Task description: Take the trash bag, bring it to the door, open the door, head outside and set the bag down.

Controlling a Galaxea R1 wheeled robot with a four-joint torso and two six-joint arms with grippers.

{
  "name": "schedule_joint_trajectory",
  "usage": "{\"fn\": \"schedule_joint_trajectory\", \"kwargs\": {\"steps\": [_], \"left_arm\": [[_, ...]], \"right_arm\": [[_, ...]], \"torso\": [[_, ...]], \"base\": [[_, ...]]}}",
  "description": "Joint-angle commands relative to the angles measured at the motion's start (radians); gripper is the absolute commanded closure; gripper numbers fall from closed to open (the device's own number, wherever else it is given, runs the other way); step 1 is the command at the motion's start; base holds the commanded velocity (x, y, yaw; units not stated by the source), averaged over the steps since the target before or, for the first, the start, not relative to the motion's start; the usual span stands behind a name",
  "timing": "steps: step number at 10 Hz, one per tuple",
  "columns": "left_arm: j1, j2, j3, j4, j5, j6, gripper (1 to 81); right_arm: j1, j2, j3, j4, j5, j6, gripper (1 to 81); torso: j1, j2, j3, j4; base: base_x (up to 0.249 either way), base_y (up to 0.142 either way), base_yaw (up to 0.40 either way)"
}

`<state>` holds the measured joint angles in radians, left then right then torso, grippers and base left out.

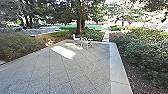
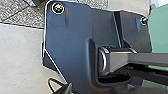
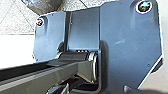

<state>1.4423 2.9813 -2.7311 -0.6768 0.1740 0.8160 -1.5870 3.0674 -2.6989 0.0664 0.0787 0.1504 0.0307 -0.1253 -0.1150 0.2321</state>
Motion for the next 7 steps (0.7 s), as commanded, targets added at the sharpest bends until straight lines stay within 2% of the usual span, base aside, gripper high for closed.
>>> {"fn": "schedule_joint_trajectory", "kwargs": {"steps": [1,2,3,5,6,7], "left_arm": [[-0.024,0.022,-0.001,-0.004,0.028,0.034,1.0],[-0.023,0.024,-0.001,-0.004,0.027,0.035,1.0],[-0.023,0.026,-0.001,-0.004,0.028,0.034,1.0],[-0.021,0.027,-0.001,-0.004,0.027,0.034,1.0],[-0.020,0.027,-0.001,-0.006,0.024,0.034,1.0],[-0.012,0.029,-0.001,-0.004,-0.002,0.034,1.0]], "right_arm": [[0.043,0.027,0.025,-0.005,-0.056,-0.006,1.0],[0.043,0.027,0.025,-0.005,-0.056,-0.006,1.0],[0.041,0.027,0.024,-0.005,-0.056,-0.006,1.0],[0.040,0.027,0.022,-0.005,-0.047,-0.006,1.0],[0.040,0.027,0.022,-0.005,-0.047,-0.006,1.0],[0.040,0.027,0.021,-0.005,-0.047,-0.006,1.0]], "torso": [[0.000,0.000,0.000,-0.095],[0.000,0.000,0.000,-0.111],[0.000,0.000,0.000,-0.139],[0.000,0.000,0.000,-0.209],[0.000,0.000,0.000,-0.237],[0.000,0.000,0.000,-0.179]], "base": [[0.000,0.000,0.000],[0.000,0.000,0.000],[0.000,0.000,0.000],[0.000,0.000,0.000],[0.000,0.000,0.000],[0.000,0.000,0.000]]}}
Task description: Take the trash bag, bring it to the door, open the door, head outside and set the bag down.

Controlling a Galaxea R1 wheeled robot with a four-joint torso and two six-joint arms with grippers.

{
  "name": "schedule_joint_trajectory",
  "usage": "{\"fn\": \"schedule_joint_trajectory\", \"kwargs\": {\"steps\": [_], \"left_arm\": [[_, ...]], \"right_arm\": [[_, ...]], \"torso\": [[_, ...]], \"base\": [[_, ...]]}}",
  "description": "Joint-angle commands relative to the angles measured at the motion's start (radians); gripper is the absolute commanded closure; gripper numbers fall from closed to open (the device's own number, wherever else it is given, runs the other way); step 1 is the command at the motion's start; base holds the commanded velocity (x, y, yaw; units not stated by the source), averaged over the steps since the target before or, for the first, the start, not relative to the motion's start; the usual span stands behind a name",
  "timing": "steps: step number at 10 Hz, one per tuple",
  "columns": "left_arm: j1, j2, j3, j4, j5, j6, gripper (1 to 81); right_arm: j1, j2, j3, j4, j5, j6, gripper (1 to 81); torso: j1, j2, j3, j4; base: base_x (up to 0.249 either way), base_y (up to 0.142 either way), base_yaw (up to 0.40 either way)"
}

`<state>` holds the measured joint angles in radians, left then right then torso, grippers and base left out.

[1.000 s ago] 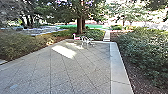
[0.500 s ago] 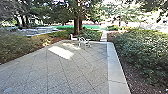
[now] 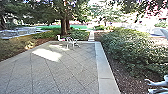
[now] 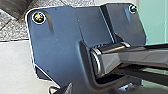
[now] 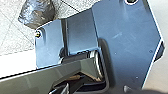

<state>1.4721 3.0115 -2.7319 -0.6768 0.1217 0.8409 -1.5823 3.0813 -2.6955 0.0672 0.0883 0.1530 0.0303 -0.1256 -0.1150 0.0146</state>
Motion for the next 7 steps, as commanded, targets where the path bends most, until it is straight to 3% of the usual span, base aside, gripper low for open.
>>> {"fn": "schedule_joint_trajectory", "kwargs": {"steps": [1,2,3,6,7], "left_arm": [[-0.029,0.003,0.000,-0.004,-0.004,0.009,1.0],[-0.020,0.009,-0.005,-0.004,-0.070,0.009,1.0],[-0.019,0.021,-0.023,-0.004,-0.114,0.007,1.0],[-0.025,0.051,-0.085,-0.015,-0.122,0.001,1.0],[-0.028,0.060,-0.095,-0.018,-0.158,0.000,1.0]], "right_arm": [[0.035,0.013,0.017,-0.006,-0.056,-0.009,1.0],[0.037,0.013,0.019,-0.006,-0.056,-0.009,1.0],[0.038,0.013,0.022,-0.009,-0.056,-0.010,1.0],[0.034,0.019,0.013,-0.015,-0.056,-0.018,1.0],[0.037,0.021,0.013,-0.014,-0.056,-0.018,1.0]], "torso": [[0.000,0.000,0.000,0.004],[0.000,0.000,0.000,-0.022],[0.000,0.000,0.000,-0.037],[0.000,0.000,0.000,-0.038],[0.000,0.000,0.000,-0.038]], "base": [[0.000,0.000,0.000],[0.000,0.000,0.000],[0.000,0.000,0.000],[0.000,0.000,0.000],[0.000,0.000,0.000]]}}
